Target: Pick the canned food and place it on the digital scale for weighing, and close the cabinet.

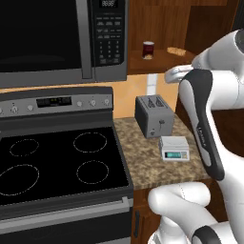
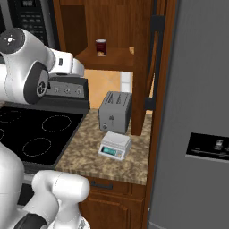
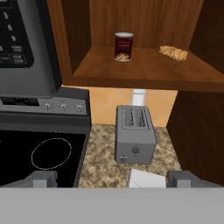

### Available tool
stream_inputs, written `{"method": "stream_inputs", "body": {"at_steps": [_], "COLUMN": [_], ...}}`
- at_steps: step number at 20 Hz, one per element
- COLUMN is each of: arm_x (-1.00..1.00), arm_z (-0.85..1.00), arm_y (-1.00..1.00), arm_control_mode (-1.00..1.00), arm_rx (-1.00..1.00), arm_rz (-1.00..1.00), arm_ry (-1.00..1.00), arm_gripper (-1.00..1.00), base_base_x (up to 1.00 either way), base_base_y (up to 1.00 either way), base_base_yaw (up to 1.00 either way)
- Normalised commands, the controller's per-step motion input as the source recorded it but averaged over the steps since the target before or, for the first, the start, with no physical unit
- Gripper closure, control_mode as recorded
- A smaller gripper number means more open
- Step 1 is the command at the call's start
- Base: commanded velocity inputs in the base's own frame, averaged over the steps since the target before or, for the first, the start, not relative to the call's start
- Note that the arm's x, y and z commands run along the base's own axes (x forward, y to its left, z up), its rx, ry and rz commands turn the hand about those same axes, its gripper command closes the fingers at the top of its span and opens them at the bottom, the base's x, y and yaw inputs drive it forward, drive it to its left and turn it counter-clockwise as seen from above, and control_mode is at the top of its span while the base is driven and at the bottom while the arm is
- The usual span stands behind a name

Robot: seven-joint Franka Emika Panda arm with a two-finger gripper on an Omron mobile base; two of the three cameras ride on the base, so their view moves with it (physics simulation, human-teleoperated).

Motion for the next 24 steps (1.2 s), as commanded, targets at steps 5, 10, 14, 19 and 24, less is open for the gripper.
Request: {"method": "stream_inputs", "body": {"at_steps": [5, 10, 14, 19, 24], "arm_x": [0.17, 0.32, 0.34, 0.29, 0.38], "arm_z": [0.37, 0.26, 0.21, 0.27, 0.06], "arm_y": [-0.15, -0.04, -0.01, 0.00, 0.00], "arm_control_mode": [-1.00, -1.00, -1.00, -1.00, -1.00], "arm_rx": [0.00, 0.00, 0.00, 0.00, 0.00], "arm_rz": [0.00, 0.00, 0.00, 0.00, 0.00], "arm_ry": [-0.07, 0.00, 0.00, 0.00, 0.00], "arm_gripper": [-1.00, -1.00, -1.00, -1.00, -1.00], "base_base_x": [0.00, 0.00, 0.00, 0.00, 0.00], "base_base_y": [0.00, 0.00, 0.00, 0.00, 0.00], "base_base_yaw": [0.00, 0.00, 0.00, 0.00, 0.00]}}
